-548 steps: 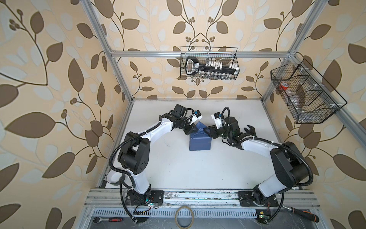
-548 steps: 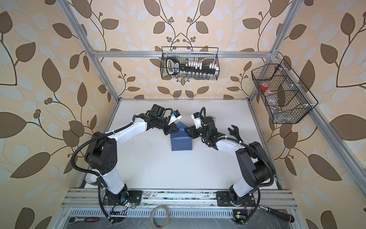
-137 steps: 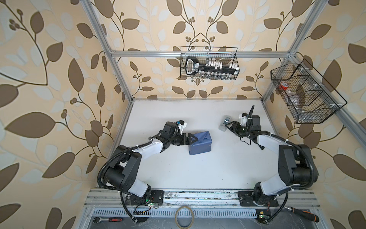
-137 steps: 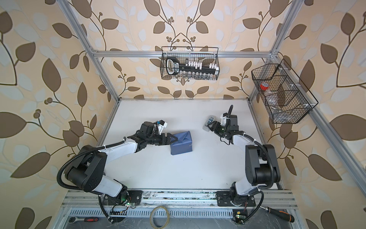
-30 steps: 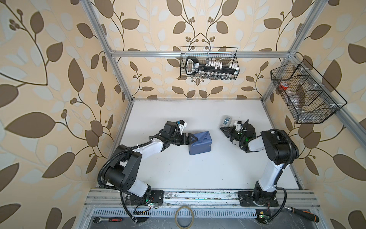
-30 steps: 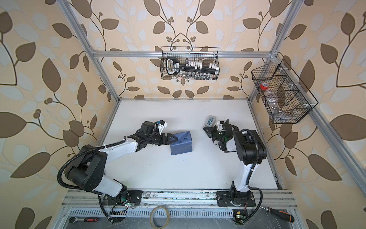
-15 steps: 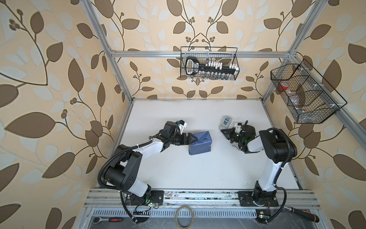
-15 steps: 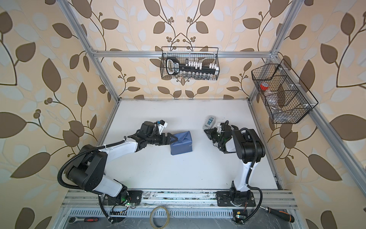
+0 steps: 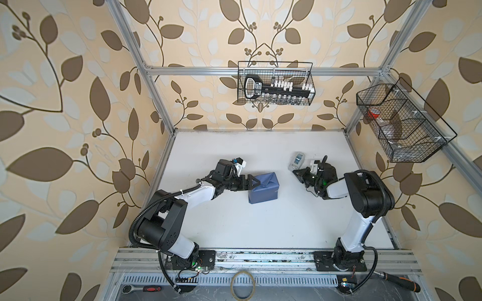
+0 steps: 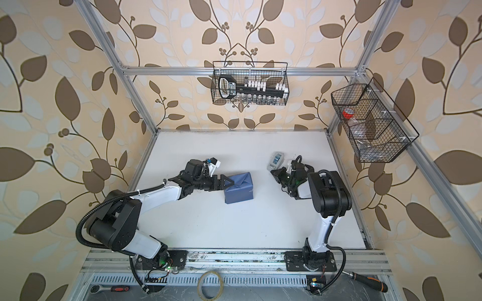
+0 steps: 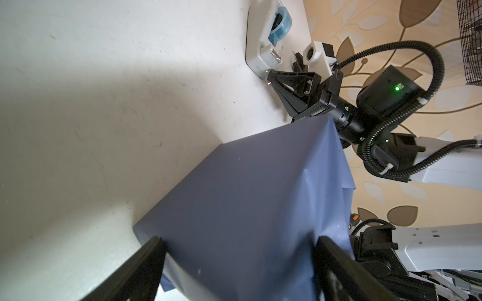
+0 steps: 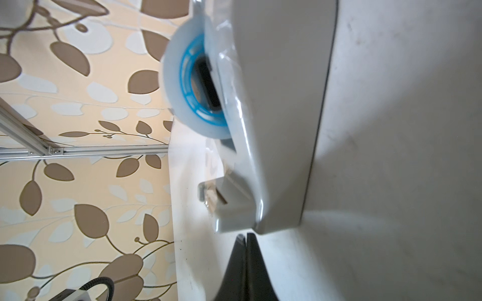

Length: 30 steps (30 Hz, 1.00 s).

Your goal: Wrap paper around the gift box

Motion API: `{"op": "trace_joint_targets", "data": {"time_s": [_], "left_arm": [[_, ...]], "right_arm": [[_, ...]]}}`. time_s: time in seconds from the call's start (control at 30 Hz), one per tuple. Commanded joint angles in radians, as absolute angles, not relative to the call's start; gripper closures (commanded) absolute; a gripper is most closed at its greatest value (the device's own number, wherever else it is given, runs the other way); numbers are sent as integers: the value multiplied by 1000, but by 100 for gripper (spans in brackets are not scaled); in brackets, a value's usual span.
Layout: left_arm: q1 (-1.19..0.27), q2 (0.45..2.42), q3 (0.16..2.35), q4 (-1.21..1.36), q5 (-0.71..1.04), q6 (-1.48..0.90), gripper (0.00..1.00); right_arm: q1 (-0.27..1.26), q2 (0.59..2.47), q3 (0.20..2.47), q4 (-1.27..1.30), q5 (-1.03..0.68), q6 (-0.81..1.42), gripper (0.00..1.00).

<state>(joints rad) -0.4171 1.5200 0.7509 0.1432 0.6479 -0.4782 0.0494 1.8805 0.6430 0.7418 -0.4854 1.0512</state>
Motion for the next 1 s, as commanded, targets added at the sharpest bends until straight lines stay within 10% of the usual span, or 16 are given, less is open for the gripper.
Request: {"op": "trace_joint_targets", "data": {"time_s": [0.0,0.47,0.97], "left_arm": [[-414,1568,739,37,574,-434,10],[-414,1574,739,44,576,-436,9],[-414,1583,739,41,569,-426,10]], "right_arm": [[38,1881,642,540,-448,999,100],[34,1853,677,416,-457,926,100],[193,1246,568,252,-588,748,100]]}}
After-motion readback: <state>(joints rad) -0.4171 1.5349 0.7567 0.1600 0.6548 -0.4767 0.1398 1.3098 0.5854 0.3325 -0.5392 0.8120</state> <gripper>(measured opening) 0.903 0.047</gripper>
